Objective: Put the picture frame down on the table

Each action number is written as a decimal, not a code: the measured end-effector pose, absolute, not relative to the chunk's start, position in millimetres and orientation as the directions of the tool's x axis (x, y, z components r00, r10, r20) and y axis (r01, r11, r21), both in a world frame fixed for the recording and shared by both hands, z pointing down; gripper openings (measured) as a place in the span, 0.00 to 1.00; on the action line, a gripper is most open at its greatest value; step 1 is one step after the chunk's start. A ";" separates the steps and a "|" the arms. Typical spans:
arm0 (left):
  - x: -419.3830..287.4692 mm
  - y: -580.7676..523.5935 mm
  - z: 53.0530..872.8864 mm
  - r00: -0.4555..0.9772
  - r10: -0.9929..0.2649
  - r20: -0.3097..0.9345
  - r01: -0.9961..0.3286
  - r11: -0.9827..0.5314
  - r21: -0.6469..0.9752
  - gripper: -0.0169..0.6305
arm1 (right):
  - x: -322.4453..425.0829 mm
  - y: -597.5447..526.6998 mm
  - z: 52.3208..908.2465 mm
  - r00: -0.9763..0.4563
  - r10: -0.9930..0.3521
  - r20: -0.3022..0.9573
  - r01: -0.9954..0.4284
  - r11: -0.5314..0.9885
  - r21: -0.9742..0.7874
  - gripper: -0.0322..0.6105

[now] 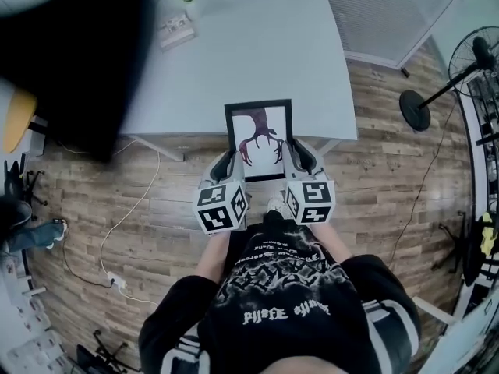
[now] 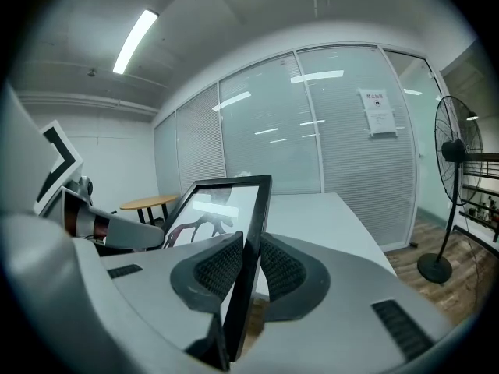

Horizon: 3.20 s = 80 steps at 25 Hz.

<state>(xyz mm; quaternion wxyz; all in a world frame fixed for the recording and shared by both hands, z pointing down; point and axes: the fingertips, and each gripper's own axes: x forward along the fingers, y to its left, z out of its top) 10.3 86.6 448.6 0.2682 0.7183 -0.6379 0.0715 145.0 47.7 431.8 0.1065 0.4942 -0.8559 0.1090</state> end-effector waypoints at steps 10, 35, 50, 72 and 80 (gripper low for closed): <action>31.1 19.3 440.2 0.117 -0.887 0.447 -0.961 0.013 0.277 0.15 | 163.4 -28.5 426.9 -0.541 -0.794 0.277 -0.839 0.533 -0.111 0.15; -76.6 -164.0 452.7 0.245 -0.852 0.463 -0.945 -0.104 0.309 0.15 | 60.4 -193.7 438.3 -0.426 -0.843 0.329 -0.903 0.420 -0.091 0.15; -130.9 -234.8 456.1 0.318 -0.827 0.464 -0.924 -0.161 0.347 0.15 | 7.3 -255.6 437.3 -0.360 -0.862 0.357 -0.931 0.357 -0.074 0.15; -128.2 -285.7 460.7 0.273 -0.824 0.496 -0.936 -0.110 0.333 0.15 | 7.9 -314.6 445.9 -0.388 -0.830 0.400 -0.915 0.400 -0.056 0.15; -129.5 -297.8 482.2 0.260 -0.806 0.531 -0.937 -0.077 0.342 0.15 | 5.2 -333.1 468.7 -0.388 -0.810 0.440 -0.913 0.401 -0.067 0.15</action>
